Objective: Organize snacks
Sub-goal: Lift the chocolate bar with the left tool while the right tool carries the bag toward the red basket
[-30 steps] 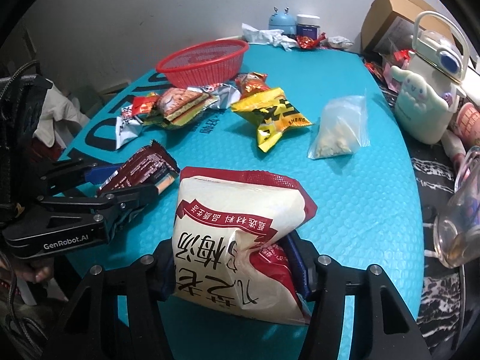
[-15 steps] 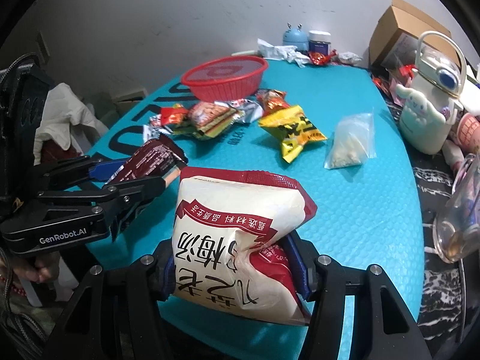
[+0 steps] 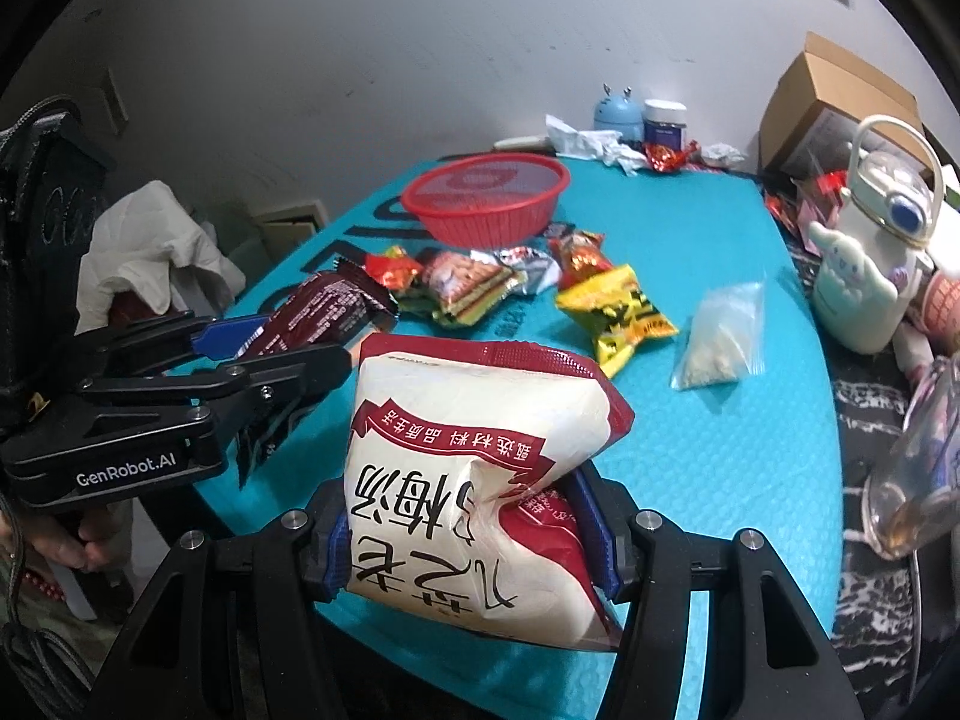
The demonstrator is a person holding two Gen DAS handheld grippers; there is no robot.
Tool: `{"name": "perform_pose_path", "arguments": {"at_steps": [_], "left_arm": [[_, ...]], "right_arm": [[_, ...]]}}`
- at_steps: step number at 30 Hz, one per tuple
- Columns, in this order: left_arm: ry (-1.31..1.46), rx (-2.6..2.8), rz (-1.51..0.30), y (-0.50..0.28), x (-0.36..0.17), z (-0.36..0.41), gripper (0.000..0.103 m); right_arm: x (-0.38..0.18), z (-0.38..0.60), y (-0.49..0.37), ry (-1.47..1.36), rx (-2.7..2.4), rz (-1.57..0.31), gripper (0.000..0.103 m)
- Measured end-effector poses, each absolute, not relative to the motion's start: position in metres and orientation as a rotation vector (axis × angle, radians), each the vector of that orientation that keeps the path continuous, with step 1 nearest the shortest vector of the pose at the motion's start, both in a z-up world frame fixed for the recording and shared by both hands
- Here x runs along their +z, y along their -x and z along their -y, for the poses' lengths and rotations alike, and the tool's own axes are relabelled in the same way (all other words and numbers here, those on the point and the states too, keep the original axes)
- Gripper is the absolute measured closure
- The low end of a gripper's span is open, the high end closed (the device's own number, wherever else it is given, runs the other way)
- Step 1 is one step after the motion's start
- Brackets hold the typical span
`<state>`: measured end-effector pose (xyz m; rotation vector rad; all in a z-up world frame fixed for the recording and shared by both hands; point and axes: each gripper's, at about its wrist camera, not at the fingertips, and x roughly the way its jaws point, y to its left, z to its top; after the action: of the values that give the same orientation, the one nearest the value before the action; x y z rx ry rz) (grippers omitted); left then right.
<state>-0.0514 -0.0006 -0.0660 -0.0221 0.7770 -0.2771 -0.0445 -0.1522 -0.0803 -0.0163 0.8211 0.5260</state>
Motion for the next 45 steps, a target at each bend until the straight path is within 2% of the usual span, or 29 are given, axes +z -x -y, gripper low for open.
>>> {"name": "perform_pose_path", "arguments": {"at_steps": [25, 45], "left_arm": [[0.021, -0.269, -0.605, -0.005, 0.001, -0.022, 0.058], [0.056, -0.257, -0.564, -0.09, 0.014, -0.051, 0.058]], "right_arm": [[-0.017, 0.129, -0.017, 0.045, 0.573, -0.686, 0.044], [-0.004, 0.1, -0.097, 0.083, 0.592, -0.643, 0.044]]}}
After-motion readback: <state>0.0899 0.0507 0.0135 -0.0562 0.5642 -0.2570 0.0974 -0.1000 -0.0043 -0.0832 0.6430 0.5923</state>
